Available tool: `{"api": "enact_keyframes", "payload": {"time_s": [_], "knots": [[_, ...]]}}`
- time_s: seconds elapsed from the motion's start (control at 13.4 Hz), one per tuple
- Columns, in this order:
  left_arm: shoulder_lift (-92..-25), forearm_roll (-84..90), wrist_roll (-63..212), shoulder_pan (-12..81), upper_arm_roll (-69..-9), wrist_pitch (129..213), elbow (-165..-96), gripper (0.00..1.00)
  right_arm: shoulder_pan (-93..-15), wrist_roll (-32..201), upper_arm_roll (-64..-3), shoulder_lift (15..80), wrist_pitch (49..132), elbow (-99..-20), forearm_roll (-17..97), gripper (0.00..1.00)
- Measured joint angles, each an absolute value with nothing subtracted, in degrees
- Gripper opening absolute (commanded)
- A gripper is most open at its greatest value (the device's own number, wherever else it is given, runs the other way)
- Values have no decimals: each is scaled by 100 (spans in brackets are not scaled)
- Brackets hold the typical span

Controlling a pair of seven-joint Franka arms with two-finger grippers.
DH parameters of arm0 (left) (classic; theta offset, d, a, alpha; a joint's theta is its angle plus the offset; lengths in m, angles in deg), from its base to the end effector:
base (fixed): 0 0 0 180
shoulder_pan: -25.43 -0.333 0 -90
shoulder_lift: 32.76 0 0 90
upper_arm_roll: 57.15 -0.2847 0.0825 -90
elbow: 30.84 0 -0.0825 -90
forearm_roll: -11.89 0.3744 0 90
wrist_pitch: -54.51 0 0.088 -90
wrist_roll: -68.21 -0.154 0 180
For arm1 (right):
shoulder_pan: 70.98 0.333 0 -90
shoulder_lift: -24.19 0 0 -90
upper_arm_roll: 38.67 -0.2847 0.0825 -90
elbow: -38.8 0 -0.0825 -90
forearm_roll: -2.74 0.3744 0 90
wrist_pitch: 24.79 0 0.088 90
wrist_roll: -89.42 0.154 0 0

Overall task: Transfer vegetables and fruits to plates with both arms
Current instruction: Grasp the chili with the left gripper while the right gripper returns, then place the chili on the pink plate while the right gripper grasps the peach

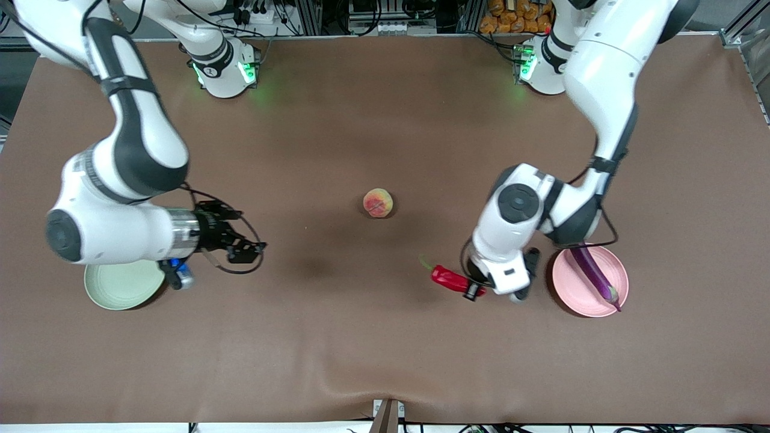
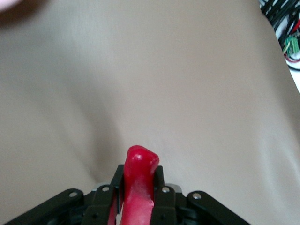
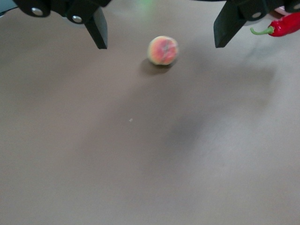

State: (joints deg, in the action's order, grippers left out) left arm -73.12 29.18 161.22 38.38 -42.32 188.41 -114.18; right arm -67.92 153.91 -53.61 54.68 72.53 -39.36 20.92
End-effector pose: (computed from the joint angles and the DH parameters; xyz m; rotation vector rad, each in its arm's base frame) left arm 0.6565 -0.2989 0.2342 2.6051 1.4695 0.2536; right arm 0.6178 0.2214 0.3488 -2.5725 1.2499 0.6225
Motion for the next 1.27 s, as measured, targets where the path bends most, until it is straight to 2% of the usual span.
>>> {"api": "enact_keyframes", "payload": {"time_s": [0.37,0.82,1.27], "knots": [[-7004,2862,13497,3135,-4154,17647,-11447,0,-5895,16223,-5397,5478,8024,-4451,2082,100],[-6994,2722,11089,1967,-4134,17593,-11719,0,-4884,16761,-5377,5604,9470,-5302,1781,100],[-7127,2695,10253,1509,-4120,17604,-11798,0,-4543,17081,-5358,5967,9724,-5376,1334,100]]}}
